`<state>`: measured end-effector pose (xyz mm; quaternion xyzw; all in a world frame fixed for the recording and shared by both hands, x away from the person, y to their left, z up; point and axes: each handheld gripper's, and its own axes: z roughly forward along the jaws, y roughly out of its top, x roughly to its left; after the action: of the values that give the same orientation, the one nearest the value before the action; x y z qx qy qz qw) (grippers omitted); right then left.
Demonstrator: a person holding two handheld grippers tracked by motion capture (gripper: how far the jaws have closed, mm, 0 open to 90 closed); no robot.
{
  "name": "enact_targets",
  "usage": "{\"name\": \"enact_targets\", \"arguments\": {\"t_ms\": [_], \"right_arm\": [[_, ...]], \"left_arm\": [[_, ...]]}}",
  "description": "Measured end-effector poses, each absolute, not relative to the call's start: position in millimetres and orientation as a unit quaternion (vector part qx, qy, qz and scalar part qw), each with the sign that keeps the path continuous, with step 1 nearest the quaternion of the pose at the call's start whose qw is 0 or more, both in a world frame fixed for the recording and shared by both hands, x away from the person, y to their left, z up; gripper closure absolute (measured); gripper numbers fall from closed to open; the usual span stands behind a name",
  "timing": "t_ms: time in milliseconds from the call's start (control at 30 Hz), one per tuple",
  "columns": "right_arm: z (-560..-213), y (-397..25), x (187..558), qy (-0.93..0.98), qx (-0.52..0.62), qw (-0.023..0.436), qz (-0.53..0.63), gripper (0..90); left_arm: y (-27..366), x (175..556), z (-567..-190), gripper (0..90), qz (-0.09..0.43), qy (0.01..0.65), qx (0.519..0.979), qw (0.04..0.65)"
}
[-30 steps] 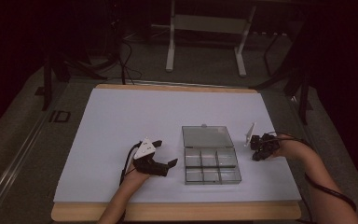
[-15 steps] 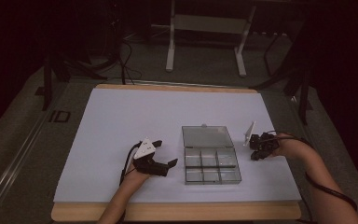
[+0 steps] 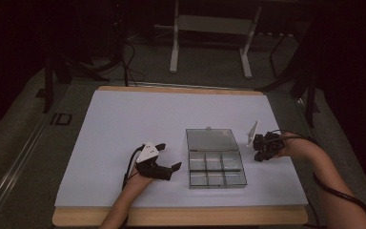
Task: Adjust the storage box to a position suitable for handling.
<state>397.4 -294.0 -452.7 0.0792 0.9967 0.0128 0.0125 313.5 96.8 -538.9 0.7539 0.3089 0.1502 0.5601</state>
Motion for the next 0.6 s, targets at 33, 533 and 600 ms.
{"name": "enact_targets", "arguments": {"t_ms": [33,533,600], "right_arm": [[-451,-292,397,0.997,0.079,0.013,0.013,86.4],[-434,-264,392,0.998,0.048,0.024,0.025,86.4],[-433,-261,392,0.998,0.047,0.023,0.025,86.4]], "left_arm": [[97,314,-539,3.5,0.149,0.310,0.753,0.561],[97,313,-539,3.5,0.150,0.309,0.753,0.561],[97,314,-539,3.5,0.149,0.310,0.753,0.561]]}}
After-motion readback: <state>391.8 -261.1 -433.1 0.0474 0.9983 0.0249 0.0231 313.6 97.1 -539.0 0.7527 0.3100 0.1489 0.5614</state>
